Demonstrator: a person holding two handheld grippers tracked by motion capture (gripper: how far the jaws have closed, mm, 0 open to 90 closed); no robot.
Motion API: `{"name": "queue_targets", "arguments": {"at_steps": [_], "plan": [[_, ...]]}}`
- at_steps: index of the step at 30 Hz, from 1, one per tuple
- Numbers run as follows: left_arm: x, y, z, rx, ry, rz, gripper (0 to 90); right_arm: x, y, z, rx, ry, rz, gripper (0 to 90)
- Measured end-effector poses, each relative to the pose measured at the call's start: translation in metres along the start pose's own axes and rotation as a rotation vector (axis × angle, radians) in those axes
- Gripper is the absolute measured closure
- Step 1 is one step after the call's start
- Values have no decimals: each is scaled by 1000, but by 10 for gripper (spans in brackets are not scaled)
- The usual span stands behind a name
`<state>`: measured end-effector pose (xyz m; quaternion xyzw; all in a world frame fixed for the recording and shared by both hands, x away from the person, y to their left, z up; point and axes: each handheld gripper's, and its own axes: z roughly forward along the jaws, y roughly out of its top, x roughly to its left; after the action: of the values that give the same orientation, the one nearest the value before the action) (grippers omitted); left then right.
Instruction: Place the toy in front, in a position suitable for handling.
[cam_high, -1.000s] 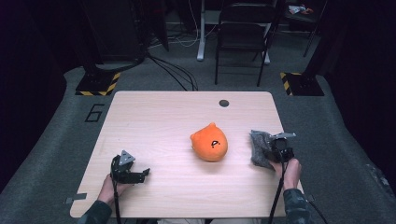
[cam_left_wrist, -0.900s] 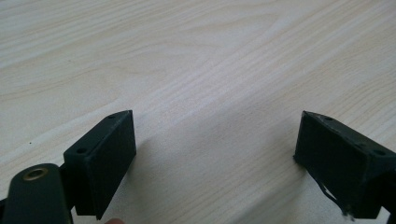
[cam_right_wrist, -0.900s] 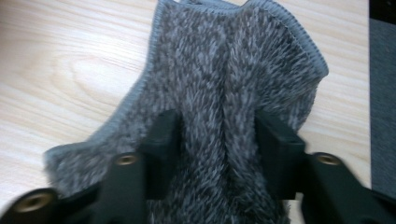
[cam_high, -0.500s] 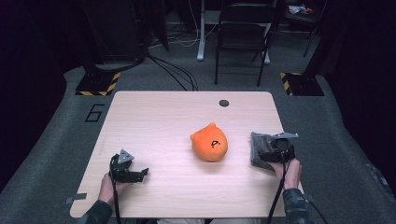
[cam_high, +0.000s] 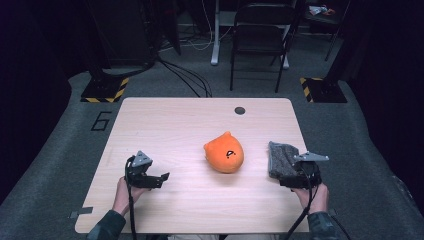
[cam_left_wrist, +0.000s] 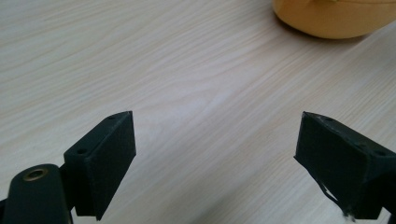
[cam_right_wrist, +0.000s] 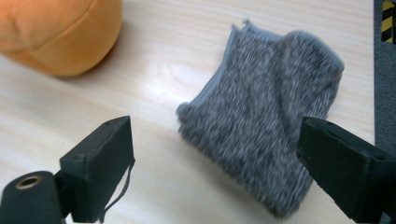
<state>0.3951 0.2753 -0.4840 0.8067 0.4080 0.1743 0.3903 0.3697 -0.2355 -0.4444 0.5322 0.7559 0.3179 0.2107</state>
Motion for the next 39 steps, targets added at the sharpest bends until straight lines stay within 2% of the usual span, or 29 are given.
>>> {"name": "queue_targets", "arguments": {"at_steps": [3,5,9,16,18,19,22,31,39], "plan": [[-3,10,5,-11,-26,5,117,4,-9,-6,13,7,-13,87],[-4,18,8,-16,-44,10,117,4,-12,-9,9,16,-2,86],[-12,33,13,-42,-79,21,117,2,-18,-13,12,11,-9,87],[-23,61,31,-73,-123,41,117,1,-19,-10,27,-1,-13,87],[-24,69,37,-78,-140,36,117,3,-19,-10,34,-5,-5,89],[-23,73,39,-80,-139,41,118,3,-18,-9,33,-7,-23,90],[-23,82,48,-99,-178,-14,116,5,-17,-9,38,-10,-38,92],[-33,107,65,-90,-206,41,117,6,-16,-7,48,-14,-46,95],[-49,124,76,-83,-228,86,117,6,-15,-8,45,-16,-44,97]]}}
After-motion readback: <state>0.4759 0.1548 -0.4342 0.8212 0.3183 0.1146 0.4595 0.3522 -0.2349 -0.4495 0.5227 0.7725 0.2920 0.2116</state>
